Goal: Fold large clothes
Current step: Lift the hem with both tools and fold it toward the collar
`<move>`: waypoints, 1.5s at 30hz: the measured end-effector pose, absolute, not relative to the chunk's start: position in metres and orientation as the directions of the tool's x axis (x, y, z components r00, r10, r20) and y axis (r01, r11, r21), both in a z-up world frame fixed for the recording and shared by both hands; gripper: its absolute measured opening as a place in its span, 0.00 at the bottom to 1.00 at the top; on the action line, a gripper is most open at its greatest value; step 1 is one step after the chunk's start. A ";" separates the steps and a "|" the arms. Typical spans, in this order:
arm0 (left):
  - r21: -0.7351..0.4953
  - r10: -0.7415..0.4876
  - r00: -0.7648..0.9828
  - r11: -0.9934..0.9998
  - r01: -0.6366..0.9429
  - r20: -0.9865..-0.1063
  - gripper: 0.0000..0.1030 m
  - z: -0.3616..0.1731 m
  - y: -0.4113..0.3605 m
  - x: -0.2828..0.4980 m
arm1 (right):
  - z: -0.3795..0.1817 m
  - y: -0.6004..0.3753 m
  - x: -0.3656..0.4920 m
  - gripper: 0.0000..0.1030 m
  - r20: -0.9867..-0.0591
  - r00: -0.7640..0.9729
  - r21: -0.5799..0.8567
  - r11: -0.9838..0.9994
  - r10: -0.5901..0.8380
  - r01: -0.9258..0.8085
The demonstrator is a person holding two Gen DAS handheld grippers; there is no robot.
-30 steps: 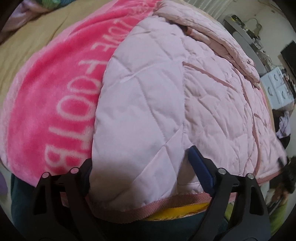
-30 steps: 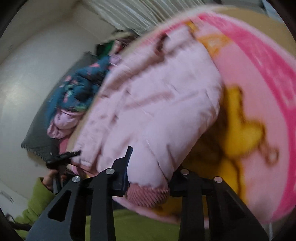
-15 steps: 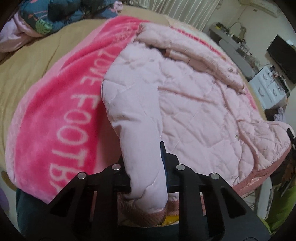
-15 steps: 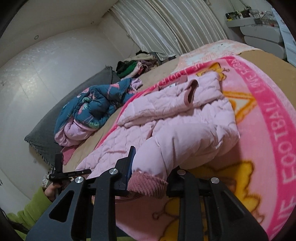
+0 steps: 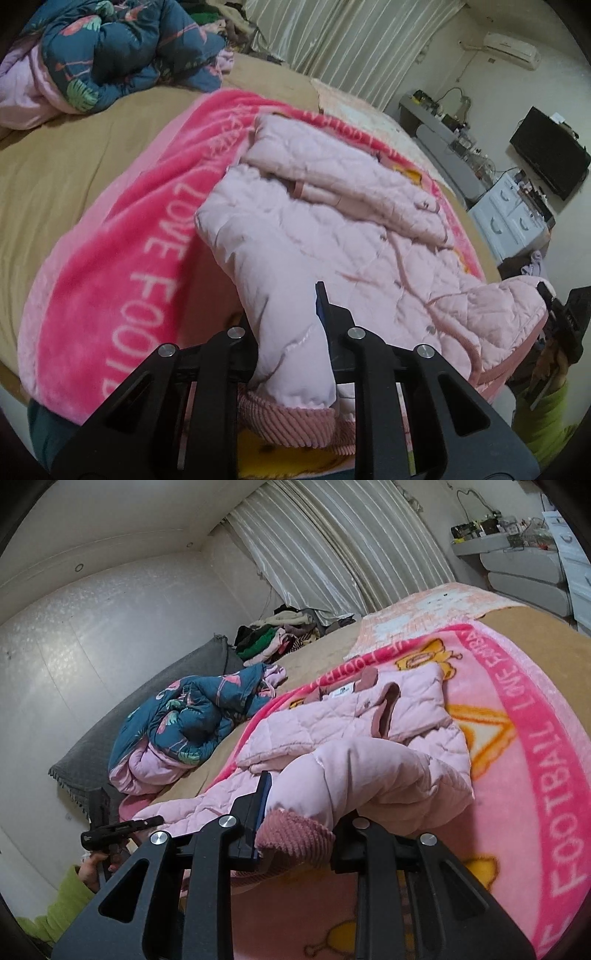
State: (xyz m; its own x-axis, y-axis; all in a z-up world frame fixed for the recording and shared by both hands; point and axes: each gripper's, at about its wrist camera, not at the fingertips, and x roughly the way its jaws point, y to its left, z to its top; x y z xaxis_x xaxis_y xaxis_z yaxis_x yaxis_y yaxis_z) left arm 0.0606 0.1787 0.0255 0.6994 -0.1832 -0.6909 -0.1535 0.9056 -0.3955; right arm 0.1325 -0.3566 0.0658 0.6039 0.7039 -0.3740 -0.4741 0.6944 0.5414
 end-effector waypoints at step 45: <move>-0.250 -0.023 0.806 0.956 -0.156 -0.591 0.11 0.127 0.160 0.158 | 0.125 -0.369 0.231 0.22 -0.275 0.698 0.512 0.715 0.661 -0.475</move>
State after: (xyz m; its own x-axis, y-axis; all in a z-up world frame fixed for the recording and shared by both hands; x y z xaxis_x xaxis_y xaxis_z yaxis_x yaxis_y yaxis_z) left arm 0.1581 0.1605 0.1274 0.8064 -0.0229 -0.5909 -0.1561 0.9556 -0.2500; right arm 0.2314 -0.3693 0.1248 0.6980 0.6611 -0.2752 -0.4752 0.7152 0.5125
